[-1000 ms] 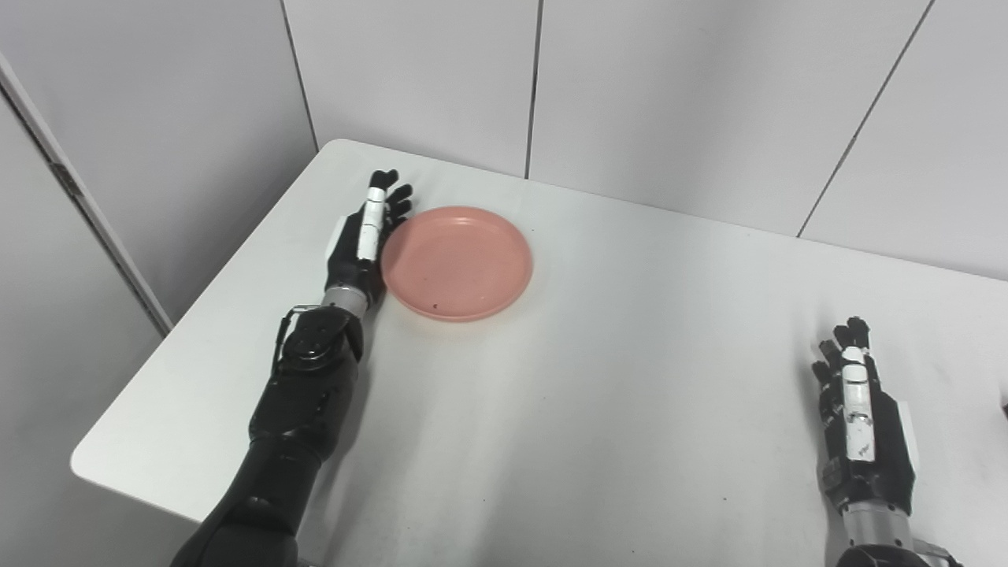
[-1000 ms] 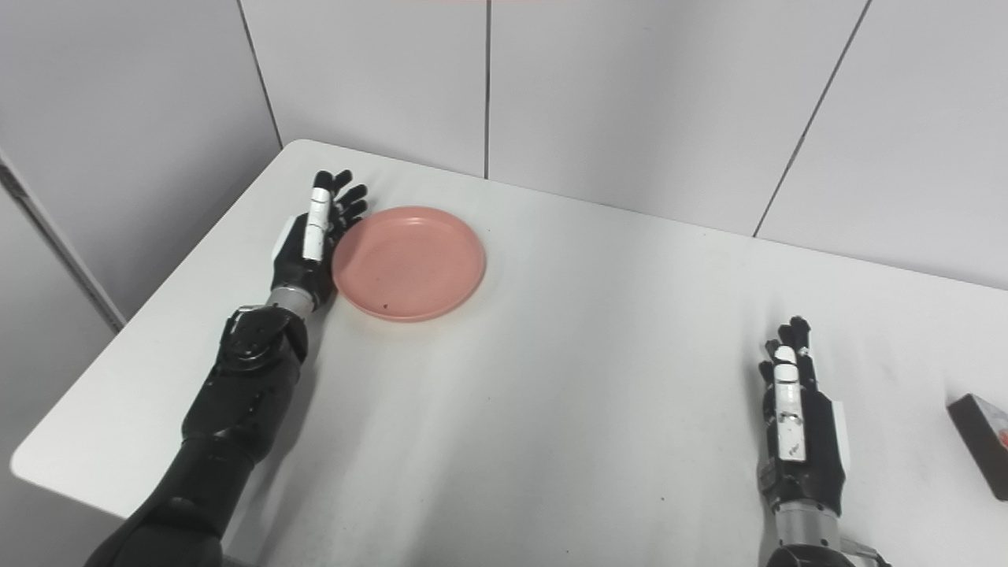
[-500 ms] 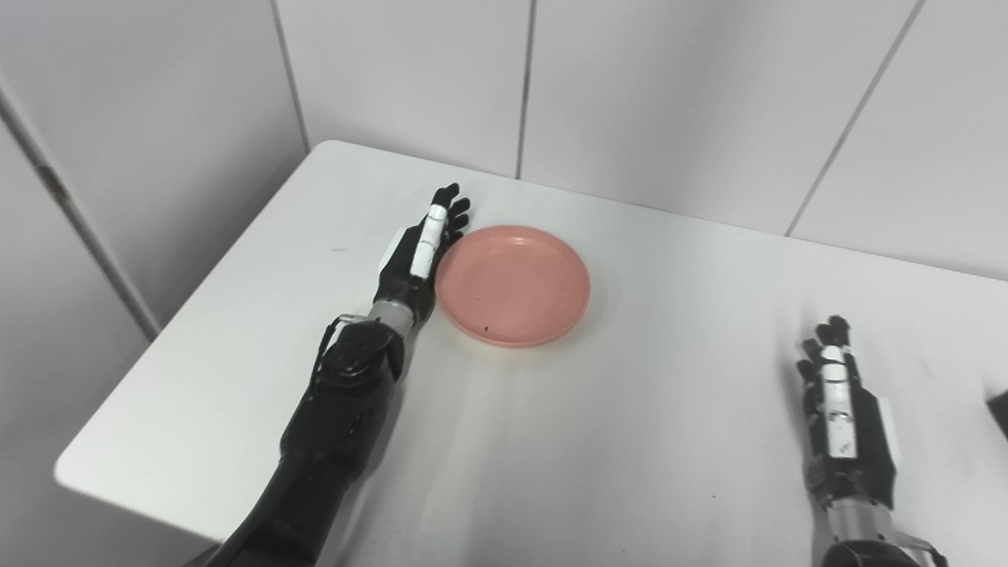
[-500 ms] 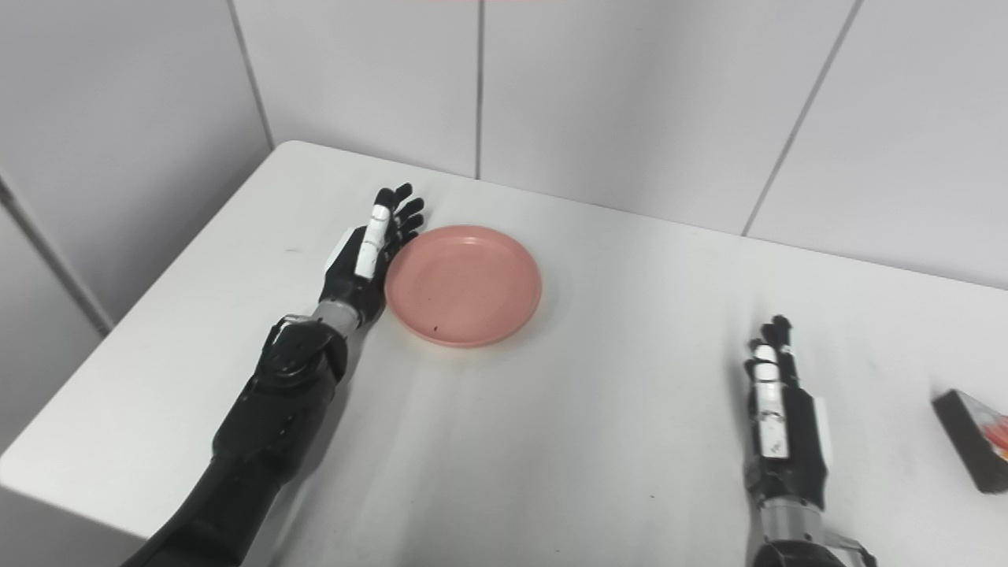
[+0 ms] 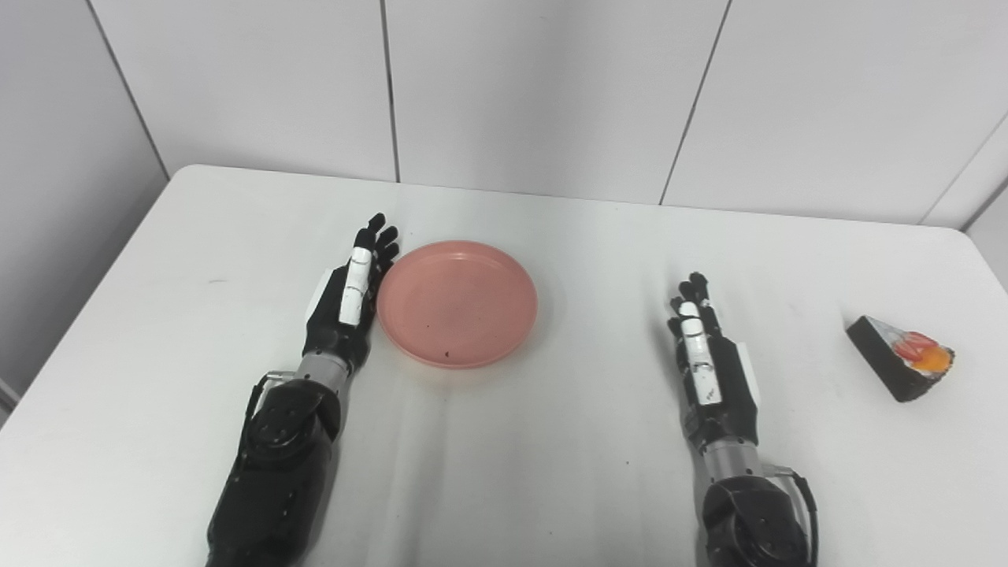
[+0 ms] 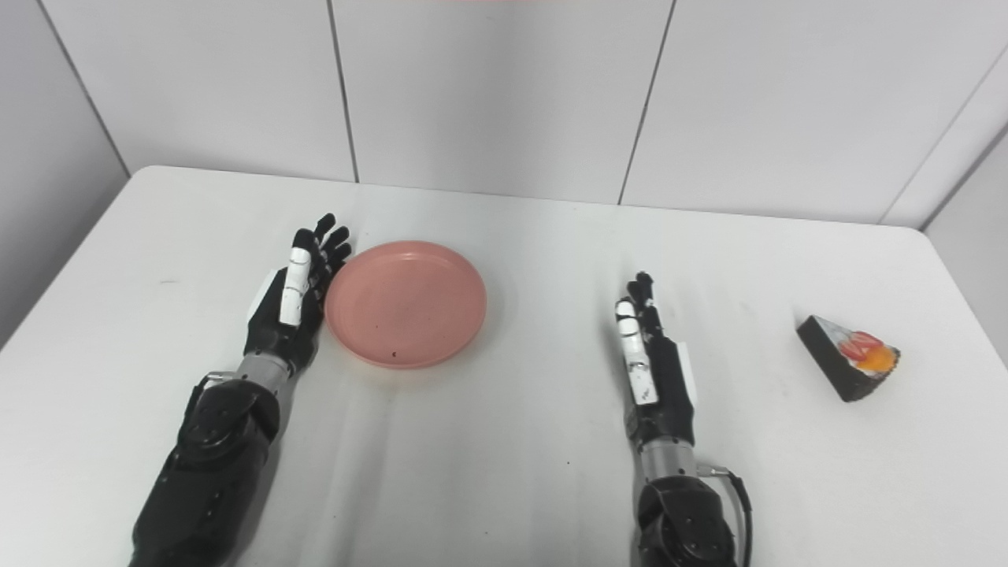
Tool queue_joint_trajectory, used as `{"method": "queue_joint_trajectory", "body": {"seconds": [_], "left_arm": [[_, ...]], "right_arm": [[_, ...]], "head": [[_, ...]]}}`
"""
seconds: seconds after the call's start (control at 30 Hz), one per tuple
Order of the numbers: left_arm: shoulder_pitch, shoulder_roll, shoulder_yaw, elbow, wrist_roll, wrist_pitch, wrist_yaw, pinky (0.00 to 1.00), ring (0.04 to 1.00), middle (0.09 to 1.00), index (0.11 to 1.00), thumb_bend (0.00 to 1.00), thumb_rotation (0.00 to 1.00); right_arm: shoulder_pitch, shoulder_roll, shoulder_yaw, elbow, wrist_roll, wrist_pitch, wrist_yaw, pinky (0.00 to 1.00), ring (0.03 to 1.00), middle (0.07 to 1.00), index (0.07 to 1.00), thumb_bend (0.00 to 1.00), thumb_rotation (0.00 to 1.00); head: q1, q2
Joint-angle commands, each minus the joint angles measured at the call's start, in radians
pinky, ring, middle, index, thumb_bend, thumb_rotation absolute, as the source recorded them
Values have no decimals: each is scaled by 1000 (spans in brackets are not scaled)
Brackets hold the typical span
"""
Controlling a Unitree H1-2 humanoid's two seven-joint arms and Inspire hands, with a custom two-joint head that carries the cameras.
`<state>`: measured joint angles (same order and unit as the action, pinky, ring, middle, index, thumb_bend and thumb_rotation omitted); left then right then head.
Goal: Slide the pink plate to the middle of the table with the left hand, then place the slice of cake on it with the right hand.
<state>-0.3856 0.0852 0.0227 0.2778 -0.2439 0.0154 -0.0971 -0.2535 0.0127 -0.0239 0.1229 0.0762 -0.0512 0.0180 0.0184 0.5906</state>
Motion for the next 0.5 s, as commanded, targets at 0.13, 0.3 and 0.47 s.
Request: {"method": "queue_joint_trajectory", "body": {"seconds": [0.13, 0.3, 0.47], "left_arm": [[50, -55, -66, -22, 16, -2, -60, 981, 978, 974, 980, 798, 1000], [61, -83, -86, -24, 27, -13, -72, 999, 995, 986, 983, 774, 1000], [66, -109, -97, -7, 45, -36, -78, 1000, 1000, 997, 1000, 788, 1000]], "right_arm": [[-26, 16, 19, -51, -32, 19, -13, 1000, 1000, 1000, 1000, 592, 855], [-27, 21, 23, -49, -38, 15, -17, 1000, 1000, 1000, 1000, 574, 845], [-27, 14, 30, -50, -52, 18, -18, 1000, 1000, 1000, 1000, 570, 848]], "head": [[-45, 7], [-52, 12], [-54, 14]]}}
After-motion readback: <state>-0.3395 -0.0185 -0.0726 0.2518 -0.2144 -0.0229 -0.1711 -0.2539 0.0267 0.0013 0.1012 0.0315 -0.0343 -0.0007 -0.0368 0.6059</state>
